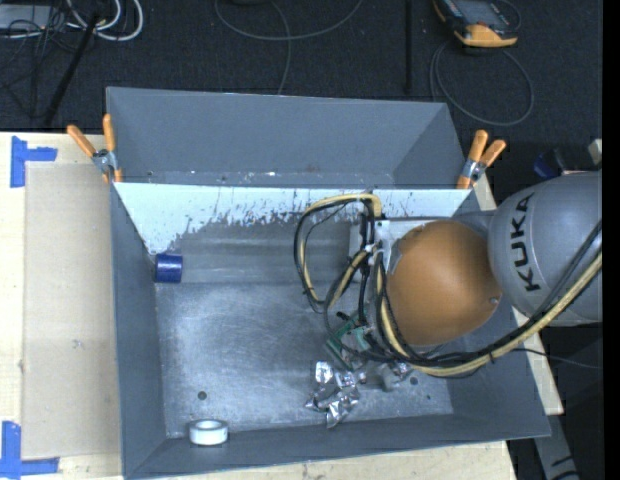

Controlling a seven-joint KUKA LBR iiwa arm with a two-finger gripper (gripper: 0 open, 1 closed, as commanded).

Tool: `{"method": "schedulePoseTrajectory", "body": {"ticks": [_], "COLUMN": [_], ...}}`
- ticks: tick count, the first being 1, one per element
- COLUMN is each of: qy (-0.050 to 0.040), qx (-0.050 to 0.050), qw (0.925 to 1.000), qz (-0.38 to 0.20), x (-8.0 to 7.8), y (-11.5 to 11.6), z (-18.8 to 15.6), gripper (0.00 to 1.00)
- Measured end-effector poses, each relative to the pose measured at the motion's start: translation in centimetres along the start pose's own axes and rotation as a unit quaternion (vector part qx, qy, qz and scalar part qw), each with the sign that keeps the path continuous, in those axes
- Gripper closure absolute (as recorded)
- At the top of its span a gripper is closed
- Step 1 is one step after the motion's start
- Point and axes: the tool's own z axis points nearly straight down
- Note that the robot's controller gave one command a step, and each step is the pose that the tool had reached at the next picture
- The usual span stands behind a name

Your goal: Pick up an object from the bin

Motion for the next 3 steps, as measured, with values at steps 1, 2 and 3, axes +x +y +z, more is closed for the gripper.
{"method": "schedulePoseTrajectory", "body": {"ticks": [1, 2, 3], "qy": [0.0002, 0.0008, -0.0007], "qx": [0.003, 0.004, 0.002], "qw": [1.0, 0.9999, 0.9891], "qz": [0.001, 0.011, -0.147], "x": [0.0, 3.4, 0.6], "y": [-0.2, -0.6, -2.6], "z": [-0.3, -15.2, -24.3], "gripper": [1.0, 1.0, 1.0]}}
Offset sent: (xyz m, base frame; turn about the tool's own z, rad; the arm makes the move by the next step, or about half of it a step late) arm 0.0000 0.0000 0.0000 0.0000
